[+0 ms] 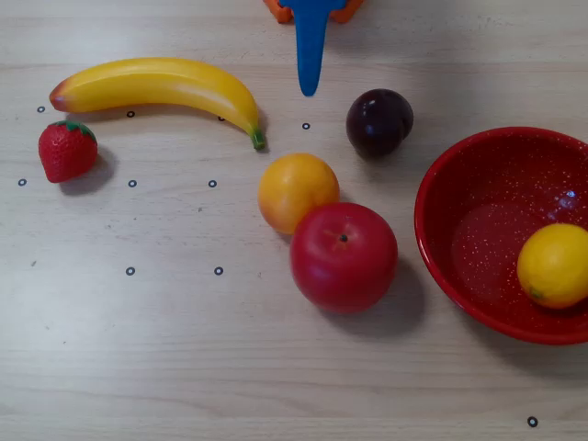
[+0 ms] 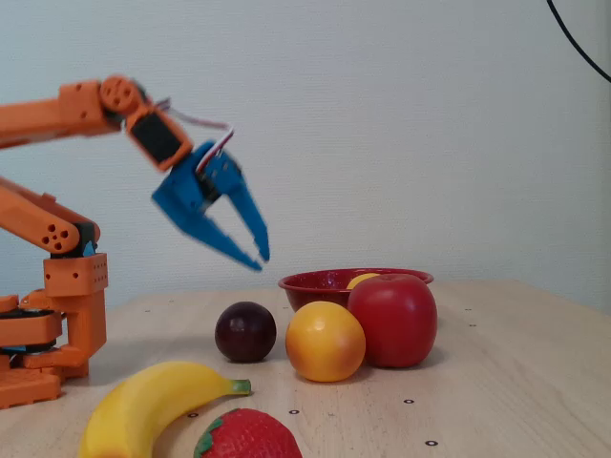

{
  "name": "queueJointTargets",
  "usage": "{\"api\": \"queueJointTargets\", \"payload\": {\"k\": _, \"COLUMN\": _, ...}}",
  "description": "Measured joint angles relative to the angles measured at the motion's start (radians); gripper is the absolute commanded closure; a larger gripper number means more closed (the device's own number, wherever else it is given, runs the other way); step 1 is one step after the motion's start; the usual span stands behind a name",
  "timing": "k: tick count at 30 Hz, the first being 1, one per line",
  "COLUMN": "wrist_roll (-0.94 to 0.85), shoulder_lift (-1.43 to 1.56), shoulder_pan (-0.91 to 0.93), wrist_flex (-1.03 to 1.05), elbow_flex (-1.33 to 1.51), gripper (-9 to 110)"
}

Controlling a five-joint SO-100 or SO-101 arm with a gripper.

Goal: Put the lemon in the red bowl.

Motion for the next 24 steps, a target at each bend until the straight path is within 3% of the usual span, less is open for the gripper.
{"api": "queueJointTargets", "payload": {"k": 11, "wrist_roll": 0.009, "shoulder_lift": 0.334, "shoulder_pan": -0.002, "wrist_flex": -0.267, "elbow_flex": 0.535, "gripper": 101}}
{"api": "queueJointTargets", "payload": {"k": 15, "wrist_roll": 0.015, "shoulder_lift": 0.399, "shoulder_pan": -0.002, "wrist_flex": -0.364, "elbow_flex": 0.591, "gripper": 101}}
{"api": "queueJointTargets", "payload": {"k": 24, "wrist_roll": 0.021, "shoulder_lift": 0.479, "shoulder_pan": -0.021, "wrist_flex": -0.256, "elbow_flex": 0.641, "gripper": 101}}
